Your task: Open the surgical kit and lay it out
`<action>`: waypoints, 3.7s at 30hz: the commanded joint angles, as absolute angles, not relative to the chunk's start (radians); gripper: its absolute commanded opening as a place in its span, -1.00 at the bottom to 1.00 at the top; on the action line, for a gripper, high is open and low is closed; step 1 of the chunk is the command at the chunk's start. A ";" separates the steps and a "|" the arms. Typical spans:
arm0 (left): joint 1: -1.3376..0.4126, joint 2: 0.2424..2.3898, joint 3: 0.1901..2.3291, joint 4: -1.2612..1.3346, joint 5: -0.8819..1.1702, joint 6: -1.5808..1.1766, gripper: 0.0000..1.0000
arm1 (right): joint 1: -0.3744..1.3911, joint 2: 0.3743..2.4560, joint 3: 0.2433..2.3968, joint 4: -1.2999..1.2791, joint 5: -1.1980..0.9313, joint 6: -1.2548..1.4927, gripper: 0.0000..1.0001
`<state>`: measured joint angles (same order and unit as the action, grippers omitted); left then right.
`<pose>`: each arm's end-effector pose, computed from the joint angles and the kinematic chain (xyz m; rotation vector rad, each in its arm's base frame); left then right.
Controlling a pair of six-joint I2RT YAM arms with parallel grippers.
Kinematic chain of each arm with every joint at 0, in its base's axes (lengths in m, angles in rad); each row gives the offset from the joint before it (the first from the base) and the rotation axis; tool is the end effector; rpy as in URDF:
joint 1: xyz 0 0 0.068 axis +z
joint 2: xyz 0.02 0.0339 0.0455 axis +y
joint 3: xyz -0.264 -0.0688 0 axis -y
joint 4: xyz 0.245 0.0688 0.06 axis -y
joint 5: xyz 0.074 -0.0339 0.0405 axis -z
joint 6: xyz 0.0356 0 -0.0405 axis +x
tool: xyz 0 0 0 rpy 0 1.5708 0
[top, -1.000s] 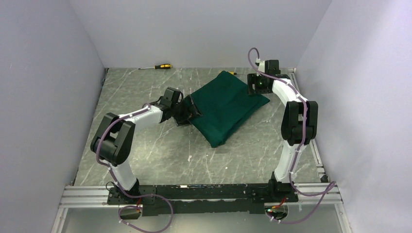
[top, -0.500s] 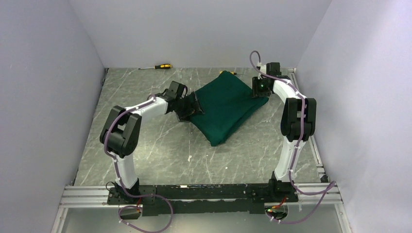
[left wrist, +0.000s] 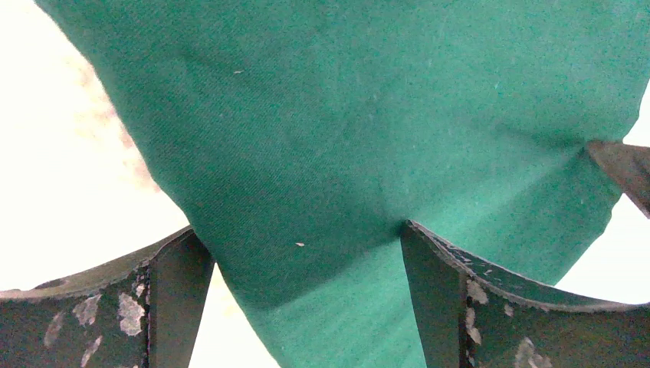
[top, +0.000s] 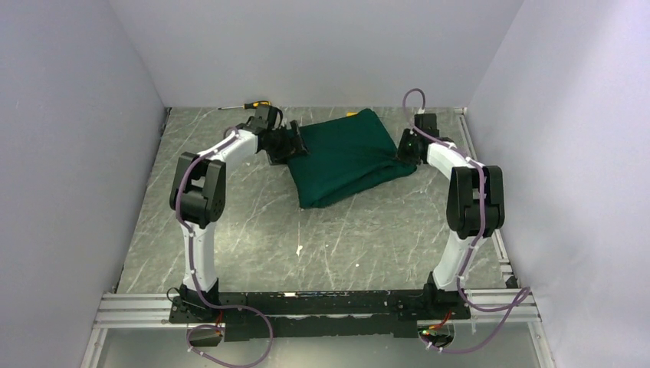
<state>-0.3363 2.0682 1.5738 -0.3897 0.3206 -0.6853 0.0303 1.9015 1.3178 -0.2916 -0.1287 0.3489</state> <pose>0.4291 -0.1619 0.1987 -0.3006 2.5625 -0.8135 0.4129 0.0171 0.1943 0.3339 2.4407 0.3241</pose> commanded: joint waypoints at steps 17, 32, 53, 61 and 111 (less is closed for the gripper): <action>-0.268 2.284 1.924 -0.350 0.497 -0.526 0.84 | 0.322 1.801 1.186 -0.255 0.192 0.852 -0.41; -0.290 2.027 1.963 -0.610 0.172 -0.218 0.94 | 0.177 1.512 1.214 -0.445 0.249 0.701 0.44; -0.761 2.252 1.998 -0.285 0.289 0.159 0.83 | 0.039 1.241 0.813 -0.407 0.015 0.783 0.28; -0.785 2.294 1.982 -0.222 0.169 0.156 0.44 | 0.033 1.227 0.768 -0.376 0.006 0.811 0.26; -0.436 2.254 2.152 -0.357 0.419 -0.296 -1.00 | 0.033 1.206 0.776 -0.368 -0.028 0.795 0.21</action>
